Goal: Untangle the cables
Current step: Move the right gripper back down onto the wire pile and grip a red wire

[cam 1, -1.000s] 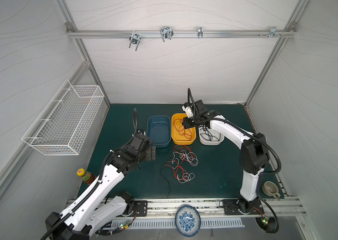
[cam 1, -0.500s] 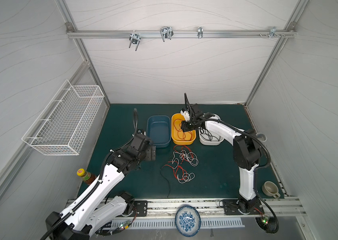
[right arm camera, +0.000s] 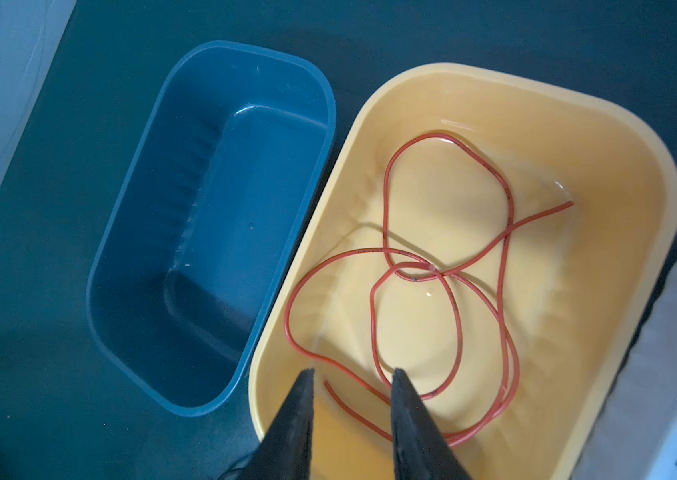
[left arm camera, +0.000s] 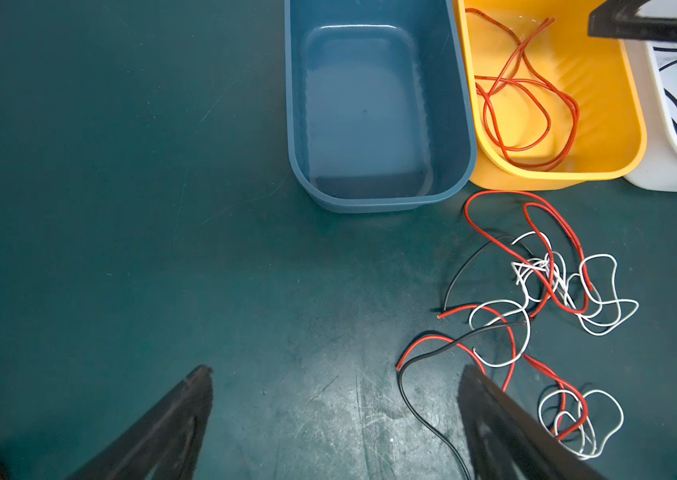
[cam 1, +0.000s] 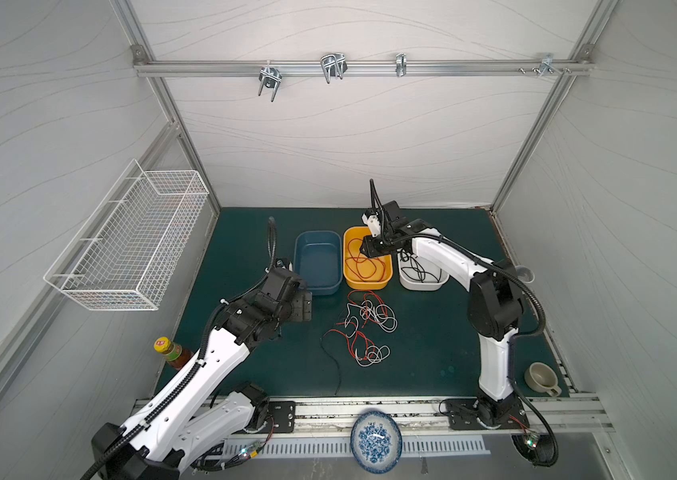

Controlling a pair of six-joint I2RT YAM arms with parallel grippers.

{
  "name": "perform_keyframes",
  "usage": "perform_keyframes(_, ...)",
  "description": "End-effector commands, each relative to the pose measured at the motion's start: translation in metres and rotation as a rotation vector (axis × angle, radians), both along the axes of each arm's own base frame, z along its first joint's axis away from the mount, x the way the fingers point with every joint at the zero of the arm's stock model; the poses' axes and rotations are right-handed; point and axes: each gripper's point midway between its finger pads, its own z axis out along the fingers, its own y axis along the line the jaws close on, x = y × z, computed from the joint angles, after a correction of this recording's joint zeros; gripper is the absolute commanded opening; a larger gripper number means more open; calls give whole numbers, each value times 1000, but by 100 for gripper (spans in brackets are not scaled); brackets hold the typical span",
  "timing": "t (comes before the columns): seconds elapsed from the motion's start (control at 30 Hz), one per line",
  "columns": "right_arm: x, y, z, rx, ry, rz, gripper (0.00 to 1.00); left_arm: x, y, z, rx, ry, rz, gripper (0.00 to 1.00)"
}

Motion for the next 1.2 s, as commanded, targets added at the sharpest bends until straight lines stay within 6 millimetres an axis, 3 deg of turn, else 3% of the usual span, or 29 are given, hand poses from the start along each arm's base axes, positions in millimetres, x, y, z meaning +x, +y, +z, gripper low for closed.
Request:
perform_keyframes(0.0,-12,-2,61,42,-76,-3,39,3,-2,2,-4,-10,-10,93)
perform_keyframes(0.07,-25,2,81,55,-101,20,43,4,-2,2,-4,-10,-10,93)
perform_keyframes(0.2,-58,8,99,81,-117,55,49,3,-3,1,-4,-7,-13,93)
perform_keyframes(0.4,-124,11,101,112,-120,121,54,3,-3,1,-4,-8,-13,93)
perform_keyframes(0.63,-207,2,54,61,-85,185,59,2,-4,1,-11,-8,-17,93)
perform_keyframes(0.83,-250,-8,4,28,-41,203,61,3,-6,0,-14,1,-23,93)
perform_keyframes(1.0,-269,-8,-38,-56,-3,219,62,2,-8,-1,-17,7,-33,93)
perform_keyframes(1.17,-269,-8,-70,-100,23,205,61,2,-7,-1,-7,4,-32,93)
